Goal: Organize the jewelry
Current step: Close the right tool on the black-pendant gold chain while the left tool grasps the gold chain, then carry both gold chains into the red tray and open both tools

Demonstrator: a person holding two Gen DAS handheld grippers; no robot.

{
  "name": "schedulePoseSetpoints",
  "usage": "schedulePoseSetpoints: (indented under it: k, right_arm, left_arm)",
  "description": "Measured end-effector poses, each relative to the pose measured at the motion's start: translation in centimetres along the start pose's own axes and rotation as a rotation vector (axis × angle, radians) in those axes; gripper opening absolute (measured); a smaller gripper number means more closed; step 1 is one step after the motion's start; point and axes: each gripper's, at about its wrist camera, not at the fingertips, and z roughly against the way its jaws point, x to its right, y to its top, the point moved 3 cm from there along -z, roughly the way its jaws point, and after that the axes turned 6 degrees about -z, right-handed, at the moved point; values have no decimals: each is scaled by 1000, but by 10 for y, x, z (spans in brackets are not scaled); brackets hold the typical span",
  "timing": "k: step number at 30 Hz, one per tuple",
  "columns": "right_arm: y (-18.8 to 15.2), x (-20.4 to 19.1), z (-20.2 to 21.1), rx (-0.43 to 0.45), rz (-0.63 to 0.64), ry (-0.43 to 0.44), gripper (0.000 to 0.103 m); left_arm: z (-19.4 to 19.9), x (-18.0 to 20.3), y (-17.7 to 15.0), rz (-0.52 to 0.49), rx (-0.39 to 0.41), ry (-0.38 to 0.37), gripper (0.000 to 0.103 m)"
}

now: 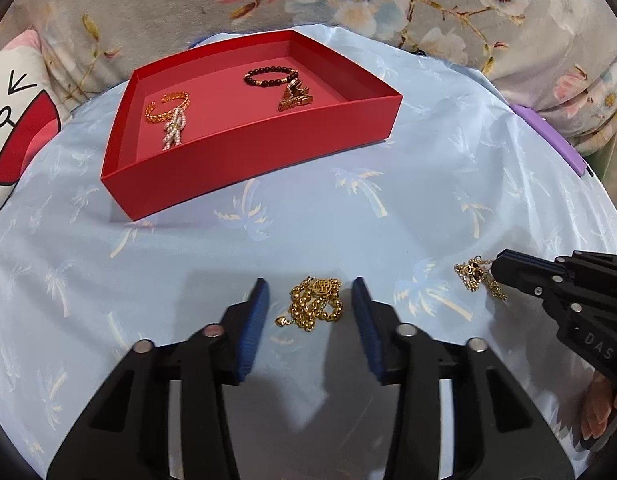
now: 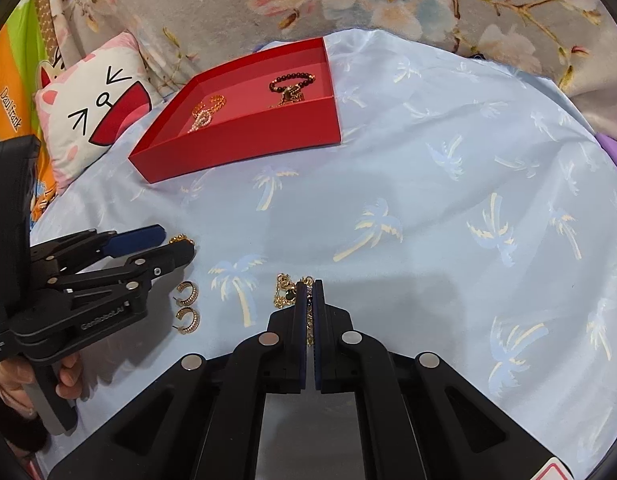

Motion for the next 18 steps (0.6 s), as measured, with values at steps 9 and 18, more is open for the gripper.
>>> schedulePoseSetpoints:
  k: [9,18]
  right_arm:
    - [6,6,11,33,-27,17,2]
    - [16,1,31,80,-14,30,2]
  left_arm:
    - [1,-4,1,22,14,-56,7]
    - [21,-11,9,31,52,-65,4]
